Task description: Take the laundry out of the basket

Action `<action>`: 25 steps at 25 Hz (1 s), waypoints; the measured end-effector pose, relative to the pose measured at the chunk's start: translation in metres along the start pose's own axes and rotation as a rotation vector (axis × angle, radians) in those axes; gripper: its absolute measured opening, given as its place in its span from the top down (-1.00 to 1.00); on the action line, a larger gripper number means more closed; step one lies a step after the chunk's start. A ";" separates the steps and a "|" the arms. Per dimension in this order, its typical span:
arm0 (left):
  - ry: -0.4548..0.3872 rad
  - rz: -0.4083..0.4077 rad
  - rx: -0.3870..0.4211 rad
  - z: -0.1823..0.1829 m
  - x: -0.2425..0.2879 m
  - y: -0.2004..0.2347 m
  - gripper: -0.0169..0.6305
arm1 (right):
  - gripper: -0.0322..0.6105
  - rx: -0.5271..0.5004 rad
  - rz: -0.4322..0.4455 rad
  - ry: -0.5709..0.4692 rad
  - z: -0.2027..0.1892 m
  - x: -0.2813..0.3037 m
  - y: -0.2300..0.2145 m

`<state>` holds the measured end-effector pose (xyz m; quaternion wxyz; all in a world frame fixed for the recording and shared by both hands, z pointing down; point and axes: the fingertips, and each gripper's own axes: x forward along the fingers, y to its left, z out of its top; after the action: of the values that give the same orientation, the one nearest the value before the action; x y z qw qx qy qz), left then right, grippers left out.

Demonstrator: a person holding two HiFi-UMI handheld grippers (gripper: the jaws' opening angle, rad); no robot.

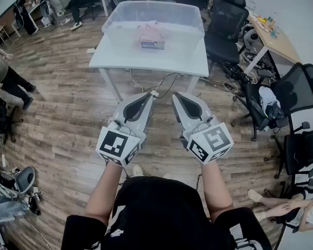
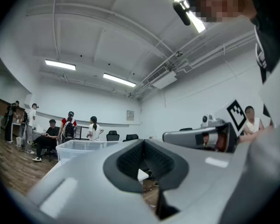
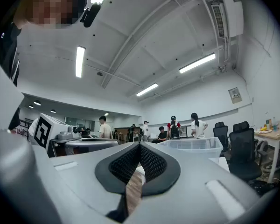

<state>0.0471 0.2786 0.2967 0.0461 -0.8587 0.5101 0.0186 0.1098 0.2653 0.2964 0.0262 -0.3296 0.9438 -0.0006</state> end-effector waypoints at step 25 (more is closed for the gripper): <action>-0.003 0.061 0.042 -0.003 0.020 -0.048 0.92 | 0.90 0.022 0.041 -0.016 -0.011 -0.043 -0.030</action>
<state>0.0991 0.2839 0.3012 0.0641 -0.8416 0.5361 0.0107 0.1613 0.2686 0.3096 0.0376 -0.3101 0.9499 -0.0077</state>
